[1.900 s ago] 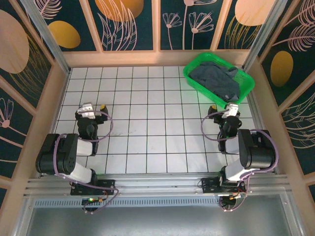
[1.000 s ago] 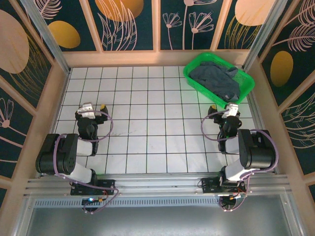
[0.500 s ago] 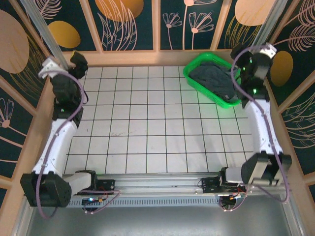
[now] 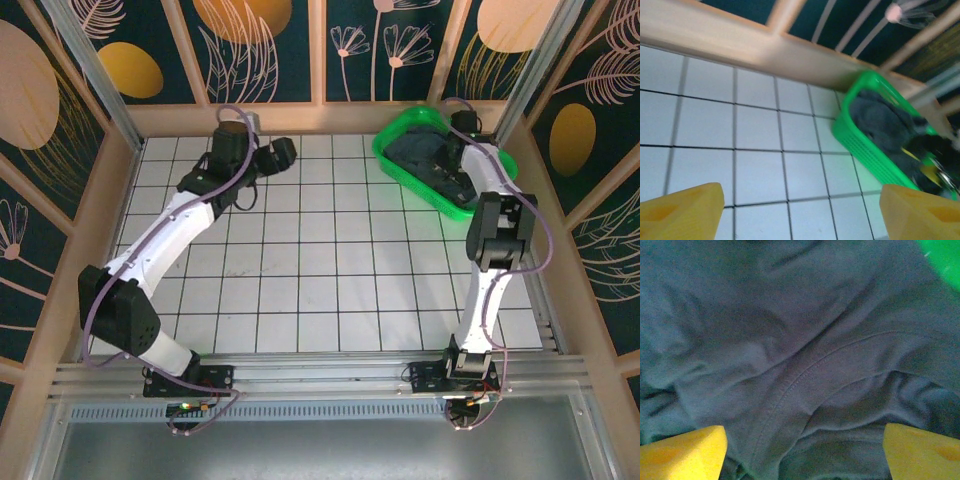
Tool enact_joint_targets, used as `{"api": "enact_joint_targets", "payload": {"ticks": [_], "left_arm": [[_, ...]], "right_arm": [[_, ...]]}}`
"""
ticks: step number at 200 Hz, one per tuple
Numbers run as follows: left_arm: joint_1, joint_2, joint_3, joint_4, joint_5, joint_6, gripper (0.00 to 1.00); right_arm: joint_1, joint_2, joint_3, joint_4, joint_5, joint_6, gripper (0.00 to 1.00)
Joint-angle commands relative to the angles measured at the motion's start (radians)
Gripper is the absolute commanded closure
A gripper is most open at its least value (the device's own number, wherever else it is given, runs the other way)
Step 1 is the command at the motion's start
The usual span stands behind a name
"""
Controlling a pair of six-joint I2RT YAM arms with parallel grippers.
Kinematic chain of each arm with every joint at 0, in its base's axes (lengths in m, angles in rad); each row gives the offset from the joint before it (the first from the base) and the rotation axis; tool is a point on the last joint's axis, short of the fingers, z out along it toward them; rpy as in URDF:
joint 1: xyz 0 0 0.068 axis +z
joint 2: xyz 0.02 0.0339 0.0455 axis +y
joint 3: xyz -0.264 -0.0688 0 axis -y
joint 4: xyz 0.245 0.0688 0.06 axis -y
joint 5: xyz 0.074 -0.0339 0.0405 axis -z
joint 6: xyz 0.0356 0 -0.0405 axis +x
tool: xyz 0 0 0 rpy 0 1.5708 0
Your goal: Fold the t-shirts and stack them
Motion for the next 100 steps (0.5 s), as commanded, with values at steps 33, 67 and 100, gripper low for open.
{"api": "enact_joint_targets", "payload": {"ticks": [33, 67, 100], "left_arm": [[-0.074, -0.006, -0.004, -0.028, 0.036, -0.001, 0.28], [-0.077, -0.023, -0.002, -0.036, 0.040, -0.002, 0.39], [-0.077, -0.059, 0.003, -0.043, 0.013, -0.002, 0.45]], "right_arm": [[0.009, 0.126, 0.064, -0.071, -0.006, 0.037, 0.19], [0.004, 0.187, 0.091, -0.041, -0.043, 0.033, 0.48], [0.003, 0.096, 0.082, 0.033, -0.017, 0.028, 0.99]]}}
